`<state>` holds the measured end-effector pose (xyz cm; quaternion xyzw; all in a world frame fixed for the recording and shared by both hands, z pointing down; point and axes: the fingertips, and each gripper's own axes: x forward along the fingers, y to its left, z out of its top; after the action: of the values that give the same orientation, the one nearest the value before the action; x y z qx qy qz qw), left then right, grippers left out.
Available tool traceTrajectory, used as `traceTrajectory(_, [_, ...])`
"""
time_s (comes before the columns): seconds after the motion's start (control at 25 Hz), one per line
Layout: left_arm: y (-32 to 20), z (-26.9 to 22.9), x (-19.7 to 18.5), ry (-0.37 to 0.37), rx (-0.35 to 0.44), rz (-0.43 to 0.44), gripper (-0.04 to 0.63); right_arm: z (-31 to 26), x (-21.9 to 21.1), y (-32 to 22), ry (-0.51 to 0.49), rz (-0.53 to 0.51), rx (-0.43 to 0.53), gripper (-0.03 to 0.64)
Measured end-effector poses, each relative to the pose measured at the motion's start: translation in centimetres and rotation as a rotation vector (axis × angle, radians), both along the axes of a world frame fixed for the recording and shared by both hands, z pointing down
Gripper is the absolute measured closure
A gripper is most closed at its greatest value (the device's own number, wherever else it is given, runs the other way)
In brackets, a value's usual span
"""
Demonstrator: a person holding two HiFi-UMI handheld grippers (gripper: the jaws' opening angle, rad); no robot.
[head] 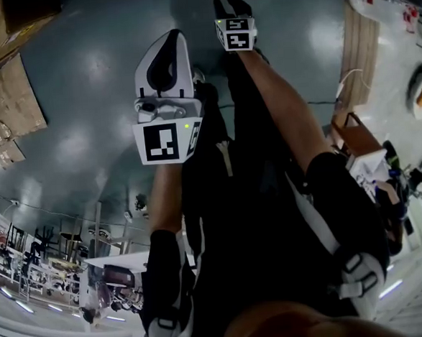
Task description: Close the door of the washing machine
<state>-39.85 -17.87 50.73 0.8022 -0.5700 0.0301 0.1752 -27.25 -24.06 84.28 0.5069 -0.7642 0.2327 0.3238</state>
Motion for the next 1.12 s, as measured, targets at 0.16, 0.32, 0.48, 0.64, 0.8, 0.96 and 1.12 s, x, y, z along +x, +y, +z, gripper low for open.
traceTrajectory(0.16, [-0.6, -0.6, 0.4, -0.003, -0.005, -0.012, 0.591, 0.2, 0.0, -0.2, -0.004, -0.016, -0.012, 0.505])
traceTrajectory(0.32, [-1.2, -1.9, 0.4, 0.007, -0.006, -0.044, 0.591, -0.3, -0.1, -0.3, -0.014, -0.049, -0.001, 0.505])
traceTrajectory(0.48, [-0.3, -4.0, -0.3, -0.001, -0.007, -0.043, 0.591, -3.6, -0.5, 0.8, -0.046, -0.039, -0.018, 0.549])
traceTrajectory(0.64, [0.2, -6.8, -0.5, -0.011, 0.021, -0.028, 0.591, -8.2, 0.5, 1.9, -0.058, -0.026, -0.021, 0.581])
traceTrajectory(0.8, [0.1, -10.6, -0.1, 0.006, 0.074, -0.024, 0.591, -15.2, 2.6, 1.7, -0.072, -0.012, 0.022, 0.597])
traceTrajectory(0.96, [1.4, -14.0, 0.7, 0.02, 0.087, -0.013, 0.591, -23.7, 5.1, 1.5, -0.109, 0.019, 0.079, 0.601])
traceTrajectory(1.12, [2.6, -16.4, 1.2, 0.004, 0.088, 0.028, 0.591, -32.1, 6.5, 1.7, -0.172, 0.039, 0.142, 0.607])
